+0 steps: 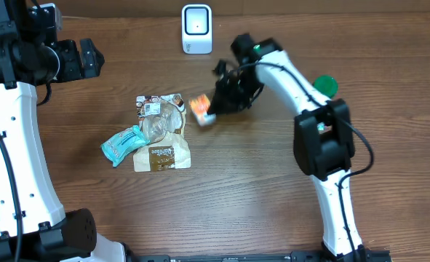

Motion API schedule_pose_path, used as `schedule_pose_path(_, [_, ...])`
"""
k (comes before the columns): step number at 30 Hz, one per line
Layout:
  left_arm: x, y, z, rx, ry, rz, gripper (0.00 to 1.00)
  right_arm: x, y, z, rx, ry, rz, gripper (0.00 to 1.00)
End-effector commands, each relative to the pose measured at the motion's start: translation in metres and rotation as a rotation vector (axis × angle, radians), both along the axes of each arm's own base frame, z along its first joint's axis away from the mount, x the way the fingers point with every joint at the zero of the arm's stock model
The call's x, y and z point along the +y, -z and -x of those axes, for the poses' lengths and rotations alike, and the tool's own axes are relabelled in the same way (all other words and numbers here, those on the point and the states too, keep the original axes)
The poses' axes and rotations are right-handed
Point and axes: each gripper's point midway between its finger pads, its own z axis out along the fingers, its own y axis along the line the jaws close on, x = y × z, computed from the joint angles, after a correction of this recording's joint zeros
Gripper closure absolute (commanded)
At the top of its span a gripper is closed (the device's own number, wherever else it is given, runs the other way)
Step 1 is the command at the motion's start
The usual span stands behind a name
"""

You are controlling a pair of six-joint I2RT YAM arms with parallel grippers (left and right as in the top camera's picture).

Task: Scan the item barcode
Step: 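Lift the orange packet and hold it before the scanner window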

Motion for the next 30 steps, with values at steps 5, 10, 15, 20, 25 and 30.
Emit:
schedule_pose_path(5, [-0.002, -0.007, -0.001, -0.020, 0.025, -0.010, 0.00, -0.031, -0.199, -0.015, -0.078, 0.006, -0.767, 0.96])
schedule_pose_path(10, [-0.002, -0.007, -0.001, -0.020, 0.025, -0.010, 0.00, -0.049, -0.201, -0.025, -0.050, 0.059, -0.767, 0.96])
schedule_pose_path(15, [-0.002, -0.007, -0.001, -0.020, 0.025, -0.010, 0.00, -0.053, -0.201, -0.026, -0.050, 0.069, -0.766, 0.96])
schedule_pose_path(20, [-0.002, -0.007, -0.001, -0.020, 0.025, -0.010, 0.00, -0.052, -0.201, -0.028, -0.069, 0.062, -0.769, 0.96])
schedule_pose_path(25, [-0.002, -0.007, -0.001, -0.020, 0.025, -0.010, 0.00, -0.052, -0.179, -0.038, -0.125, 0.090, -0.638, 0.96])
schedule_pose_path(30, [-0.002, -0.007, -0.001, -0.020, 0.025, -0.010, 0.00, -0.060, -0.115, -0.057, -0.164, 0.203, -0.238, 0.96])
